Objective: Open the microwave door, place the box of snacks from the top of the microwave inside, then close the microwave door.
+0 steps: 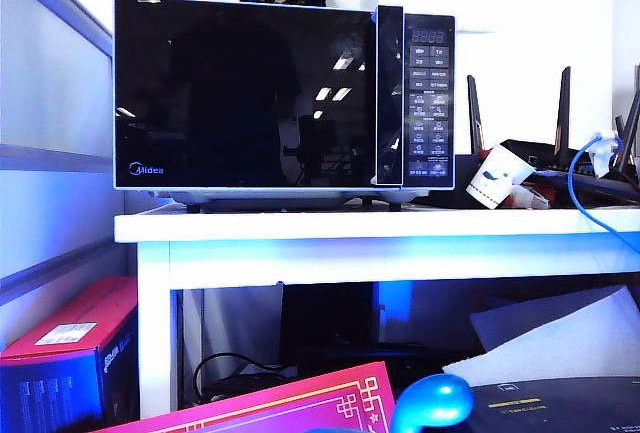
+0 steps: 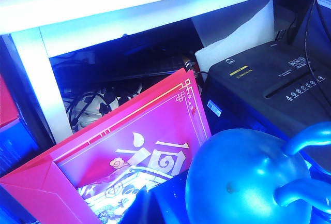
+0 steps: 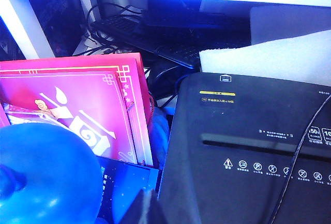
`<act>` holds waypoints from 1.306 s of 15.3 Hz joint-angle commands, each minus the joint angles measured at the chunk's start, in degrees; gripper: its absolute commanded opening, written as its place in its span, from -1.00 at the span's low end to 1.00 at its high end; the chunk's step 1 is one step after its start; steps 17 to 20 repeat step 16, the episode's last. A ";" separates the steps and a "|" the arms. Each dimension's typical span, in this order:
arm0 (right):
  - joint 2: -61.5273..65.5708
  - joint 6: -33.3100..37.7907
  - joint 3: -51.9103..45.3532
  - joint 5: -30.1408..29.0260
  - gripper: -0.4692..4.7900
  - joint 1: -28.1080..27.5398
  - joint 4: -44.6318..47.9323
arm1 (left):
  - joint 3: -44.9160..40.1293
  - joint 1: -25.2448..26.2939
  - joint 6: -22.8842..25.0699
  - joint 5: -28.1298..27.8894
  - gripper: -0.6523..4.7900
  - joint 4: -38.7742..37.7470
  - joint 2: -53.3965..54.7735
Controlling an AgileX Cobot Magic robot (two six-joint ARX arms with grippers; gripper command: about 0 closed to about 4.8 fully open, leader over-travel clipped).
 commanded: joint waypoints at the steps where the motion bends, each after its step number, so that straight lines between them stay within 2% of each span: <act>1: 0.04 0.24 0.15 0.28 -0.84 0.02 0.96 | 0.00 0.00 0.24 0.17 -0.78 -0.98 0.00; 2: -0.24 0.24 0.09 0.31 -0.84 -0.07 0.94 | 0.00 0.04 0.24 0.17 -0.78 -0.94 -0.90; 4: -3.54 0.24 -0.07 0.26 -0.84 -2.60 0.76 | 0.00 7.96 0.24 4.11 -0.78 -0.92 -4.22; 8: -14.16 0.22 -0.66 0.28 -0.84 -13.62 0.11 | -0.02 22.03 0.24 3.91 -0.78 0.24 -4.85; 10: -14.51 0.13 -0.66 1.09 -0.84 -17.22 2.29 | -0.02 25.79 0.26 3.48 -0.78 0.11 -4.85; 20: -14.51 0.13 -0.66 1.36 -0.84 -17.00 1.75 | -0.02 26.36 0.26 3.48 -0.78 -0.07 -4.85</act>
